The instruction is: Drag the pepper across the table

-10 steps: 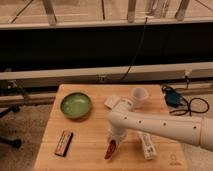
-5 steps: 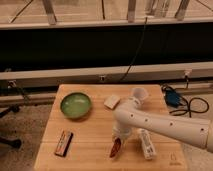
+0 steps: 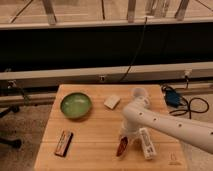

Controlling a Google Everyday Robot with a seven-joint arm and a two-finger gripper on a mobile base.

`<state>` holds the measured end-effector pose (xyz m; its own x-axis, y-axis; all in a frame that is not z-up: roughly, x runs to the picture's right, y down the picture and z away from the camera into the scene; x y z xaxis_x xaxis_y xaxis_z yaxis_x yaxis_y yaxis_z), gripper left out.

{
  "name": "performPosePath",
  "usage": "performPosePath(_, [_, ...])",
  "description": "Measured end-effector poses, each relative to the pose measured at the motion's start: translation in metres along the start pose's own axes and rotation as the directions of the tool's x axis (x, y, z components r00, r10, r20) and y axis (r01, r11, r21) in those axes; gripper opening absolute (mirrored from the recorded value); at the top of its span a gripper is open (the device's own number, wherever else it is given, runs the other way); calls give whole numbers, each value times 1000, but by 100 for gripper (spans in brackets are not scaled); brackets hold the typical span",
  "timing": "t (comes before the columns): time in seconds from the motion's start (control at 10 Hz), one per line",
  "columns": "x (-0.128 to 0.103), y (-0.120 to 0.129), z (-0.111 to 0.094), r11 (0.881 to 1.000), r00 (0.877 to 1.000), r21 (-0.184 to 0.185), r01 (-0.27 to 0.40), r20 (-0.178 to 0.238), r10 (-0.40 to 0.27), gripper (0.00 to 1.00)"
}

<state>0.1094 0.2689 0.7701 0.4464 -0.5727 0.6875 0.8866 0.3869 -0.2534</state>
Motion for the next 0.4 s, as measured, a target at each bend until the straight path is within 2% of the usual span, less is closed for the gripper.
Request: performPosePath(0.4, [20,24,-4,1000,1000,6,-6,10,6,2])
